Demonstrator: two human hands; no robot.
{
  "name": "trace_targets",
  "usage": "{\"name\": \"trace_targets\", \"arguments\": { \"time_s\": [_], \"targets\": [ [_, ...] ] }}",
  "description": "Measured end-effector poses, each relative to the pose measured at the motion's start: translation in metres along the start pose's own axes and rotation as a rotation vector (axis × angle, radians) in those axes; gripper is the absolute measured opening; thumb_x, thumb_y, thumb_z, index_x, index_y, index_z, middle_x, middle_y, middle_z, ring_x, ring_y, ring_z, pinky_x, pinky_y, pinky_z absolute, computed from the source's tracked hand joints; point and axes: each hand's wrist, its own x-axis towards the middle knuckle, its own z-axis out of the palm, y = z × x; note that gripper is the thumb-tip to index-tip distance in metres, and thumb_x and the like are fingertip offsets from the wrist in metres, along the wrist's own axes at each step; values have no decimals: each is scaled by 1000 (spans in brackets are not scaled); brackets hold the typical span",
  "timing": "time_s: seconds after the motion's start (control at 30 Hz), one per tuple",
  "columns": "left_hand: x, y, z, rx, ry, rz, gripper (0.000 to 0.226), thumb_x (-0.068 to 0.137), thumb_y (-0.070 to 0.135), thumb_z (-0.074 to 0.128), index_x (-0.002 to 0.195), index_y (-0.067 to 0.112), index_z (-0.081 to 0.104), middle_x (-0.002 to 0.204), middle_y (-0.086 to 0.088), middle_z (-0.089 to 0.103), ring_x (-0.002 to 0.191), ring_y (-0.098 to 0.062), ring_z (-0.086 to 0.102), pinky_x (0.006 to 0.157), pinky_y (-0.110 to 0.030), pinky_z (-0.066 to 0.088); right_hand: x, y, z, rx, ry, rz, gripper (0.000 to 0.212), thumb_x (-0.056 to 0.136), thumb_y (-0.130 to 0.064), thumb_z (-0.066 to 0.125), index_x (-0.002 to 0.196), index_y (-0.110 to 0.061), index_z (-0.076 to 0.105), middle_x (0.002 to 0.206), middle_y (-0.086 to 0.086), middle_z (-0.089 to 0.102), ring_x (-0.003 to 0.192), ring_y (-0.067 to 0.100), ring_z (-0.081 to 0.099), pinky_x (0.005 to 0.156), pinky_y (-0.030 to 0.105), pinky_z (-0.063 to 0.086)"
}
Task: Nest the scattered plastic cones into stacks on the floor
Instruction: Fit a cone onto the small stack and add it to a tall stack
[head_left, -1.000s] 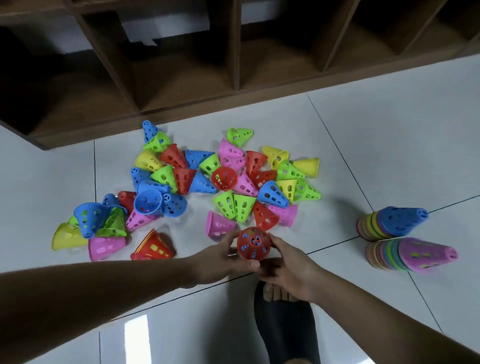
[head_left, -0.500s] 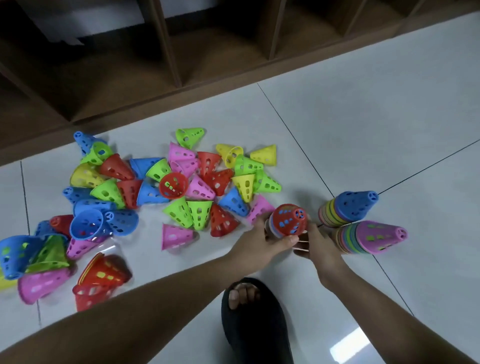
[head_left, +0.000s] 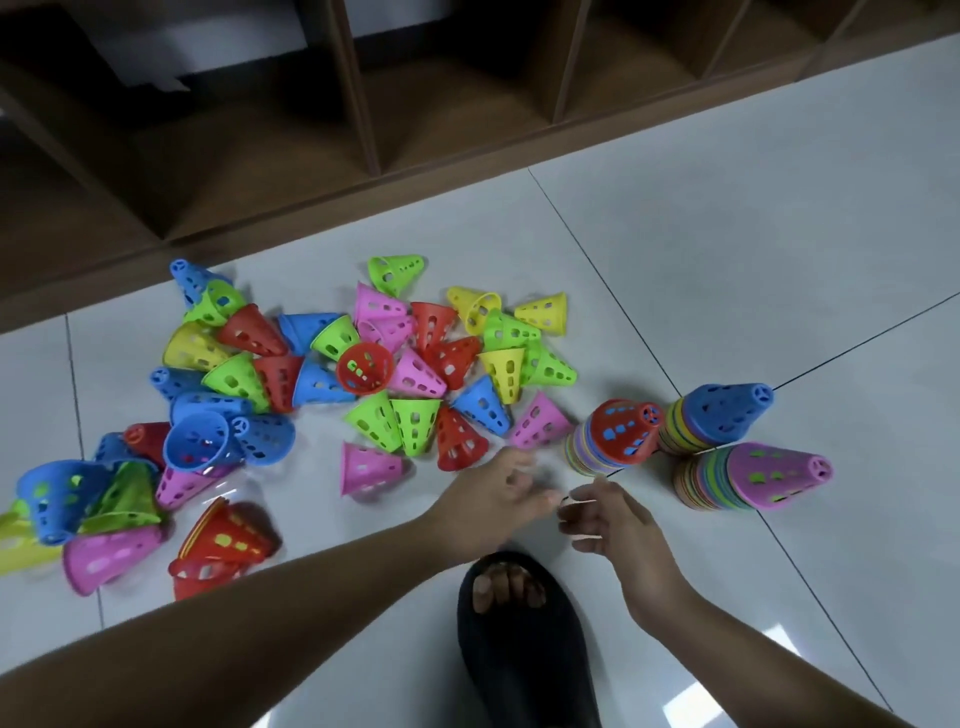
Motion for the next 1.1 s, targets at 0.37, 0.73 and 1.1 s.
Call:
{"name": "trace_targets", "arguments": {
  "time_s": [0.37, 0.73, 1.1],
  "targets": [
    [-146, -104, -140, 351, 153, -39, 38, 92, 62, 67, 122, 38, 65, 107, 22, 73, 103, 10, 67, 89, -19, 58, -12, -21, 74, -285, -228, -174, 14, 105, -20, 62, 97, -16, 73, 97, 1, 79, 100, 23, 74, 88, 39, 56],
    [-207, -183, -229, 217, 776, -115, 26, 90, 17, 83, 111, 28, 73, 102, 17, 75, 96, 2, 71, 82, -15, 53, -35, -44, 178, -908, -626, -638, 12, 103, -29, 65, 113, -34, 67, 111, -22, 67, 110, -6, 61, 85, 10, 46],
    [-234, -266, -248, 75, 1198, -260, 42, 91, 24, 81, 128, 27, 62, 122, 8, 60, 102, -13, 67, 84, -38, 55, -32, -72, 289, -1345, -898, -1113, 37, 102, -40, 60, 138, -36, 51, 135, -18, 47, 128, 7, 46, 102, 35, 47]
  ]
}}
